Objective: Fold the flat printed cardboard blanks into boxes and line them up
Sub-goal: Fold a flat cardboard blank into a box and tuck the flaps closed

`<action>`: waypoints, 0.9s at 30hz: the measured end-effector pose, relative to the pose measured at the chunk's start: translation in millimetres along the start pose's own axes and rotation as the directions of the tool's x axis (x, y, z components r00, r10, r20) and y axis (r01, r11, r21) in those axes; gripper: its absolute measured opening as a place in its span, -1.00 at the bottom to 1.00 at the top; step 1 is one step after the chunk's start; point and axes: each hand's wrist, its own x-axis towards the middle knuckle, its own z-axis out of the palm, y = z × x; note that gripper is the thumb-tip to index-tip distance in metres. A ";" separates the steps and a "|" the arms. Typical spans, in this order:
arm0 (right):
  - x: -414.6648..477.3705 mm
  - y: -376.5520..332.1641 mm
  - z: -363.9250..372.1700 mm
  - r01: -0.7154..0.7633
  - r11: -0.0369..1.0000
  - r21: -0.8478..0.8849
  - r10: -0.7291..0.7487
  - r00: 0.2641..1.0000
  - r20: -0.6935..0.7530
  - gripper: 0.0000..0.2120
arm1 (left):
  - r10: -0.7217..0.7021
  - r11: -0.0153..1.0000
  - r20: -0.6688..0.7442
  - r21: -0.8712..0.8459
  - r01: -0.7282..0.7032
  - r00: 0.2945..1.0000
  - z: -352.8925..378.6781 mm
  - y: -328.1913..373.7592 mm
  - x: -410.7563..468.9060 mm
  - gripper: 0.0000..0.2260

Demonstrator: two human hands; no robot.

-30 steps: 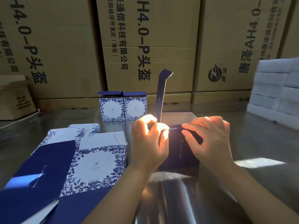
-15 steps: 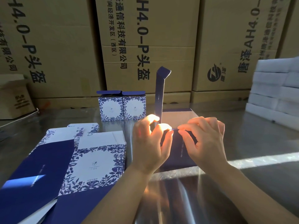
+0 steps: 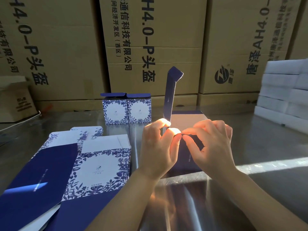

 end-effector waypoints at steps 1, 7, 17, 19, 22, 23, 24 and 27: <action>0.0 -0.1 0.3 -0.002 1.000 0.002 0.002 1.000 0.012 -0.84 | 0.000 1.000 0.005 0.001 0.000 1.000 -0.1 0.5 0.1 -0.82; -1.3 -0.1 0.5 0.014 1.000 0.006 -0.014 1.000 0.019 -0.85 | 0.011 1.000 0.032 0.019 -0.012 0.999 1.5 0.9 -0.5 -0.82; 0.9 5.4 -1.8 -0.020 1.000 -0.015 0.021 0.999 0.030 -0.82 | -0.063 0.997 0.043 0.040 0.061 0.997 2.3 -2.1 -0.3 -0.77; 1.7 7.0 -4.2 -0.032 0.999 0.001 0.032 0.999 0.031 -0.82 | -0.064 0.997 0.038 0.042 0.063 0.997 2.4 -2.3 -0.8 -0.78; 2.2 8.3 -6.2 -0.028 0.999 0.014 0.028 0.999 0.029 -0.83 | -0.070 0.996 0.034 0.057 0.068 0.997 3.0 -2.8 -1.1 -0.79; 2.2 8.4 -6.3 -0.026 1.000 0.012 0.025 0.999 0.028 -0.84 | -0.076 0.995 0.030 0.060 0.074 0.997 3.3 -3.8 -0.8 -0.80; 2.0 8.6 -6.3 -0.026 1.000 0.006 0.026 0.999 0.025 -0.85 | -0.084 0.995 0.024 0.061 0.083 0.996 3.6 -5.3 -0.4 -0.81; 1.9 8.8 -6.2 -0.037 0.999 -0.012 0.037 0.999 0.010 -0.90 | -0.109 0.993 0.004 0.054 0.108 0.994 3.5 -9.0 -0.5 -0.82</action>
